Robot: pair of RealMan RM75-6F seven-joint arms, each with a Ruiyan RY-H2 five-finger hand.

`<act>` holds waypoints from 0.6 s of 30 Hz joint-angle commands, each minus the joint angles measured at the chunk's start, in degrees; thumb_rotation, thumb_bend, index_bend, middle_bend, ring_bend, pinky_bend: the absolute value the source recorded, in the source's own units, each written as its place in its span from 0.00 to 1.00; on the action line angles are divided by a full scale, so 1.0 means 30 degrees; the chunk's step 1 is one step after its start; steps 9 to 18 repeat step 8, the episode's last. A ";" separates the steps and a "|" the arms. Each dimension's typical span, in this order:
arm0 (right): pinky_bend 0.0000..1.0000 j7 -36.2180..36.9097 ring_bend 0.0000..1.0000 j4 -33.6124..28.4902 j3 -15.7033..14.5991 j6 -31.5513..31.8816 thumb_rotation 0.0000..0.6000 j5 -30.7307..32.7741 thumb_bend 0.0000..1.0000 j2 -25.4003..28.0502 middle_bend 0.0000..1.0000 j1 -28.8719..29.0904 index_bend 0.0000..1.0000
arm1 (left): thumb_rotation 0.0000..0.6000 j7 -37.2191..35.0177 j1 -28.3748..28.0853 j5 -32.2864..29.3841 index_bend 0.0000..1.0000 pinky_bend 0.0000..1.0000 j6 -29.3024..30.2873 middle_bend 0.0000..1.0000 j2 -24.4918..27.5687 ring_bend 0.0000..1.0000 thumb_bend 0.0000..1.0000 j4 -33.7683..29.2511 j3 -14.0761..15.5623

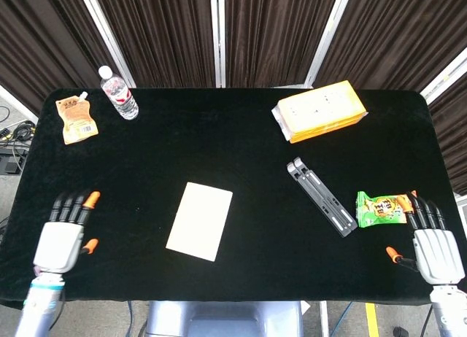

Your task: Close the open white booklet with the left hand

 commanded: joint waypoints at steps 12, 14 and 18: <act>0.00 -0.0400 0.00 0.0217 -0.0061 -0.0154 1.00 -0.0122 0.05 -0.0256 0.00 0.0131 0.00 | 1.00 -0.1648 0.0950 -0.0285 0.00 0.00 0.0784 0.00 0.1616 0.00 0.18 -0.0329 -0.0015; 0.00 -0.0400 0.00 0.0217 -0.0061 -0.0154 1.00 -0.0122 0.05 -0.0256 0.00 0.0131 0.00 | 1.00 -0.1648 0.0950 -0.0285 0.00 0.00 0.0784 0.00 0.1616 0.00 0.18 -0.0329 -0.0015; 0.00 -0.0400 0.00 0.0217 -0.0061 -0.0154 1.00 -0.0122 0.05 -0.0256 0.00 0.0131 0.00 | 1.00 -0.1648 0.0950 -0.0285 0.00 0.00 0.0784 0.00 0.1616 0.00 0.18 -0.0329 -0.0015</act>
